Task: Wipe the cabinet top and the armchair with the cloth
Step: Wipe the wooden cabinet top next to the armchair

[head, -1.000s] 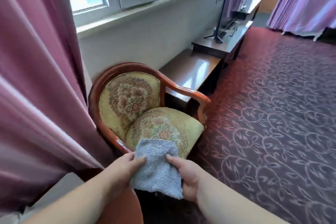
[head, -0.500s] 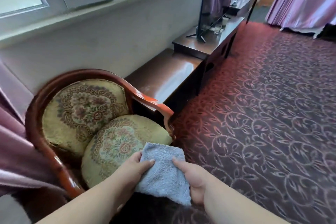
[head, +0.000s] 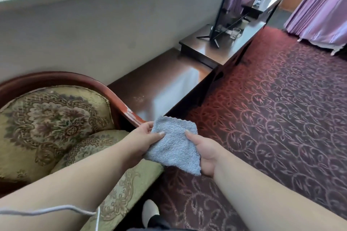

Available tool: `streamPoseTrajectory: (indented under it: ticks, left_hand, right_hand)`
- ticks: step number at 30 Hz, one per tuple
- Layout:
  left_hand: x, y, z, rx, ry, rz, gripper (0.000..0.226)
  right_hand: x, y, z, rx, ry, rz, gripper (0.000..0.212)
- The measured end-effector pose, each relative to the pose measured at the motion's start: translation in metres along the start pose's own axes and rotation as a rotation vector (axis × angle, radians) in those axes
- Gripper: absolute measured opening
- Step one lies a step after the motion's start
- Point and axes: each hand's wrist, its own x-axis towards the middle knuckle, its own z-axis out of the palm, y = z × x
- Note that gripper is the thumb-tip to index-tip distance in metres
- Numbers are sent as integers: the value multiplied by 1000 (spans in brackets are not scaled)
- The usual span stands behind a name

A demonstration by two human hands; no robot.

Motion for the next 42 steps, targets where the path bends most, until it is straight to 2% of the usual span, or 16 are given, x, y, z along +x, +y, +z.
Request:
streamPoseTrajectory:
  ticks: [3, 9, 12, 15, 19, 22, 24, 26, 29, 32, 34, 36, 38, 39, 42]
  left_hand:
    - [49, 27, 4, 15, 7, -36, 28]
    - [127, 45, 14, 87, 61, -70, 33]
    - [170, 44, 11, 114, 206, -77, 36]
    - [214, 39, 9, 32, 335, -75, 35]
    - [271, 26, 15, -97, 515, -102, 36]
    - [316, 8, 18, -207, 640, -121, 41]
    - [342, -8, 11, -130, 791, -163, 47]
    - [366, -31, -9, 67, 963, -261, 52]
    - [392, -74, -48, 364, 1157, -406, 58]
    - [410, -111, -81, 495, 1318, -539, 67]
    - [424, -130, -96, 513, 1349, -604, 72]
    - [434, -148, -104, 608, 1333, -620, 71]
    - [439, -163, -107, 715, 1341, -604, 67]
    - [440, -168, -107, 742, 1357, -590, 66]
    - [440, -172, -105, 767, 1372, -568, 67]
  right_hand:
    - [24, -44, -3, 60, 13, 11, 39]
    - [76, -115, -16, 73, -78, 121, 46]
    - [121, -149, -24, 3, -72, 185, 46]
    - [174, -187, -34, -98, -103, 266, 44]
    - [251, -243, -55, -255, -220, 387, 48]
    - [311, -278, -61, -376, -291, 425, 42]
    - [348, -287, -64, -398, -287, 427, 38]
    - [384, -286, -69, -419, -268, 407, 34]
    - [427, -277, -72, -451, -237, 261, 31]
    - [457, -265, -70, -515, -177, -46, 22]
    - [470, -256, -65, -700, -57, -263, 16]
    - [482, -246, -59, -994, 26, -526, 17]
    - [502, -232, -50, -1244, -37, -750, 22]
    - [515, -223, -46, -1380, -119, -789, 32]
    - [552, -191, -33, -1923, -352, -660, 53]
